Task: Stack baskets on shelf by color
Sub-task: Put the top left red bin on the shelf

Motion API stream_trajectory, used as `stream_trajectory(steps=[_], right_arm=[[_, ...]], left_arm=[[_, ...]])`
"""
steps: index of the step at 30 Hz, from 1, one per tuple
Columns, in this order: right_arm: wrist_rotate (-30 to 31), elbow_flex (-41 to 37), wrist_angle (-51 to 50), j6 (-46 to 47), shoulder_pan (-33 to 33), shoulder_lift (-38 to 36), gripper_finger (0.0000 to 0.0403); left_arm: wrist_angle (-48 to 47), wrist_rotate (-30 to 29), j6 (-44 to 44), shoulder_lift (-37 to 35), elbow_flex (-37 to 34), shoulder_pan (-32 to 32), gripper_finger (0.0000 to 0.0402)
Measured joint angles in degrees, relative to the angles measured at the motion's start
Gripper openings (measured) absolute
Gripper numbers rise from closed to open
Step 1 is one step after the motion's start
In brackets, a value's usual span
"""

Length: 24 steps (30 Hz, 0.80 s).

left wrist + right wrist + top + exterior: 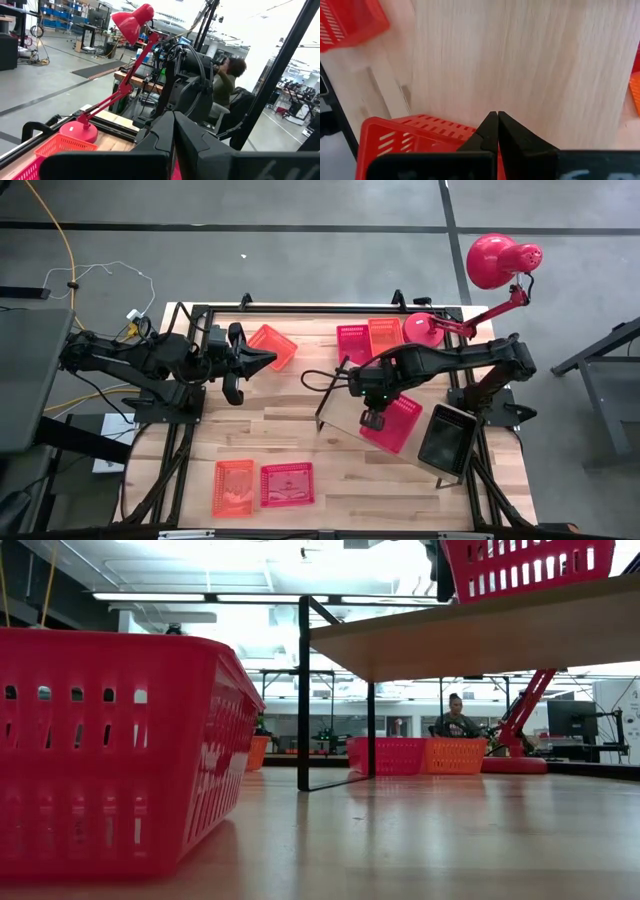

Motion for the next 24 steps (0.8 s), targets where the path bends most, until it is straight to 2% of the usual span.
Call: stream_trajectory(steps=[12,18,24], right_arm=[[2.7,0.0,-1.0,-7.0,0.5,-2.1,0.0],[1.1,0.0,8.5,-9.9,3.8,-5.9,0.0],[-2.3,0.0,17.7,-9.1,7.4,-4.8,0.0]], left_arm=[[0.0,0.0,0.0,0.0,0.0,0.0,0.0],[0.0,0.0,0.0,0.0,0.0,0.0,0.0],[0.0,0.0,-0.5,0.0,0.0,0.0,0.0]])
